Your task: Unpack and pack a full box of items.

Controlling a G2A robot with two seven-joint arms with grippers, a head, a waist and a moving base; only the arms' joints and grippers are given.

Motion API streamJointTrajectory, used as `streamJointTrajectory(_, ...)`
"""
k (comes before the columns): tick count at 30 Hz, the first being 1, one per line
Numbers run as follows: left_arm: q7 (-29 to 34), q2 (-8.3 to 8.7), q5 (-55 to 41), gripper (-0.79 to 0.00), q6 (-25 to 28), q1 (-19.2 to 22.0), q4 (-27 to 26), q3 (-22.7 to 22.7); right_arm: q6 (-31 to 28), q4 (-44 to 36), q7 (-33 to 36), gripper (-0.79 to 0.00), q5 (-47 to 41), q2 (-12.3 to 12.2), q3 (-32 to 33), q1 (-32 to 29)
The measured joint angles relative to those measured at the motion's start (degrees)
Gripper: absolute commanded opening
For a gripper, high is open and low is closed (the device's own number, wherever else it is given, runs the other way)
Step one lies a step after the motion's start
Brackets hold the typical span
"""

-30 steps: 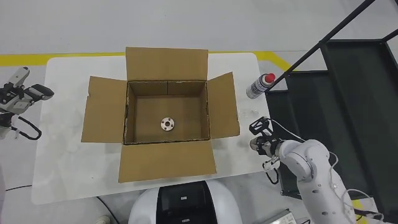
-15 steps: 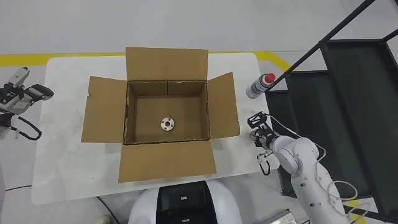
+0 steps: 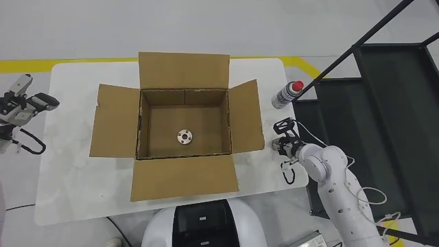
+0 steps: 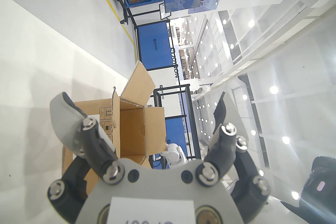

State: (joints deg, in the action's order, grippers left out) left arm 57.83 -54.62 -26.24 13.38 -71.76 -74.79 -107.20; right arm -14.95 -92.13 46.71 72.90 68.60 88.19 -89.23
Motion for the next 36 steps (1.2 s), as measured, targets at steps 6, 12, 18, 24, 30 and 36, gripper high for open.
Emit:
streamJointTrajectory(6,0.0,0.00,0.0,0.000,0.0,0.0,0.0,0.0,0.4,1.6,-0.8,-0.785,-0.8,-0.1,0.3,0.9)
streamJointTrajectory(12,0.0,0.00,0.0,0.000,0.0,0.0,0.0,0.0,0.2,2.6,-0.7,0.000,-1.5,-0.3,0.1,1.8)
streamJointTrajectory(18,0.0,0.00,0.0,0.000,0.0,0.0,0.0,0.0,-0.1,3.8,-1.1,0.000,-2.2,-0.4,-0.3,2.9)
streamJointTrajectory(24,0.0,0.00,0.0,0.000,0.0,0.0,0.0,0.0,0.0,-1.4,-0.9,0.000,-1.8,-0.8,1.0,0.7)
streamJointTrajectory(30,0.0,0.00,0.0,0.000,0.0,0.0,0.0,0.0,-0.2,-16.9,-1.7,0.000,-2.6,-1.3,5.3,-7.6)
streamJointTrajectory(36,0.0,0.00,0.0,0.000,0.0,0.0,0.0,0.0,-4.2,-29.8,-7.0,0.000,-1.9,-1.8,8.5,-12.6)
